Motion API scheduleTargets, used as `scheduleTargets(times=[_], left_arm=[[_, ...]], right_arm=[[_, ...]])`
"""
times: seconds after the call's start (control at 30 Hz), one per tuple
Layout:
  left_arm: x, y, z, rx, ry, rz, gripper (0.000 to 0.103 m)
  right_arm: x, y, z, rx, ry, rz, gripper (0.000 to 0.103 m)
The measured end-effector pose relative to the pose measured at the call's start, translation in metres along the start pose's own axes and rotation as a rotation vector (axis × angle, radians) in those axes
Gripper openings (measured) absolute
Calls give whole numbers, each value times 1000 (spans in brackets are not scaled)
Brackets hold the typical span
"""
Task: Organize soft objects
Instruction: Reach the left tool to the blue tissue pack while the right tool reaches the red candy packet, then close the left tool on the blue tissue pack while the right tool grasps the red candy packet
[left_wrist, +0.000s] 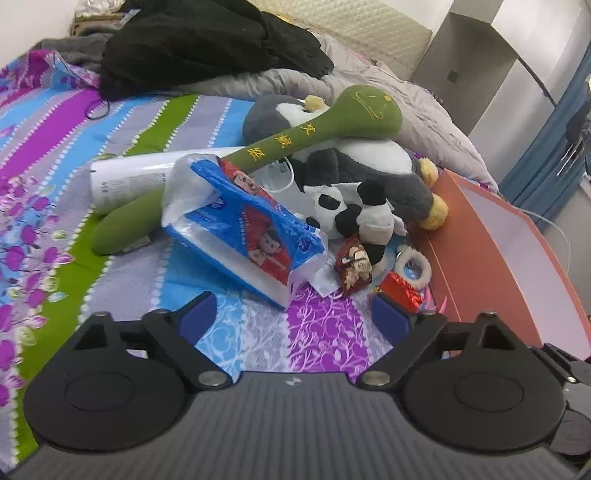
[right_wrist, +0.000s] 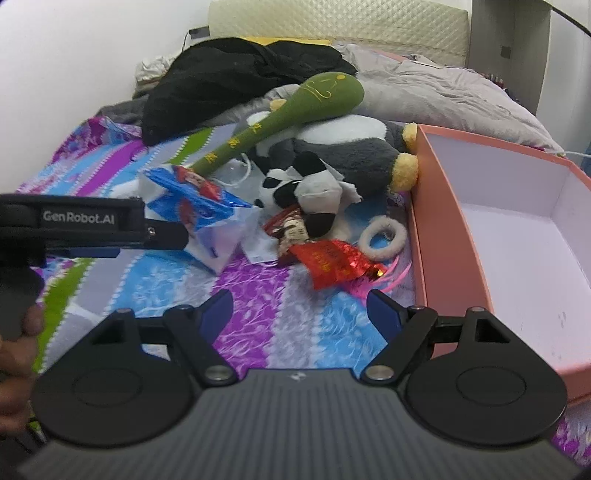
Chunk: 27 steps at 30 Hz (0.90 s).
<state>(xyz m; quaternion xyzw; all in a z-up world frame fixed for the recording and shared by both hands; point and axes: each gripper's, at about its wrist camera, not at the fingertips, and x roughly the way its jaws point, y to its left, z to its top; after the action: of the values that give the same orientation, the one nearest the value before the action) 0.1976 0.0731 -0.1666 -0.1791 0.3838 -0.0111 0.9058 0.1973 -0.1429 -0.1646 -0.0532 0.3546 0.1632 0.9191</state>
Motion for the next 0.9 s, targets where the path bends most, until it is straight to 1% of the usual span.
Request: scheduleTargets(times=[0.07,0.13,0.27,0.33,0.37,0.43,0.47,0.5,0.53,0.6,0.63,0.67,0.73,0.87,0.9], left_arm=[[10,2,3,-9,5,-13,84],[19,3,6,-14,11,-32,75],[34,-2,10,23,6,-42,64],[42,-4,10,40,9,-46,55],[46,-5,11,47,11,-42,53],[54,-6,10,61,16,-31,43],[59,-5,10,65,16,-29,41],[63,-4,10,67,11,-26,35],[66,-3,10,67,9,-19,27],[71,0,11,53,11,-26,20],[71,1,11,48,6,-30,16],[71,1,12,46,1,-29,14],[69,1,12,43,-6,-35,10],[56,-3,10,46,-24,-61,7],[52,-4,10,45,-29,-70,6]], right_arm=[[9,-3,3,-6,5,-5,76],[18,-4,5,-13,8,-7,71],[35,-4,7,-53,2,-22,66],[42,-2,7,-76,5,-32,64],[48,-2,8,-85,11,-35,62],[56,-2,8,-100,23,-38,59],[60,-1,7,-108,25,-38,59],[64,0,7,-118,29,-40,59],[67,1,7,-130,32,-44,59],[73,3,6,-157,31,-56,58],[75,4,5,-172,29,-61,53],[77,5,5,-187,27,-69,43],[79,5,5,-207,22,-76,31],[72,9,6,-236,1,-89,18],[68,9,7,-237,-4,-93,17]])
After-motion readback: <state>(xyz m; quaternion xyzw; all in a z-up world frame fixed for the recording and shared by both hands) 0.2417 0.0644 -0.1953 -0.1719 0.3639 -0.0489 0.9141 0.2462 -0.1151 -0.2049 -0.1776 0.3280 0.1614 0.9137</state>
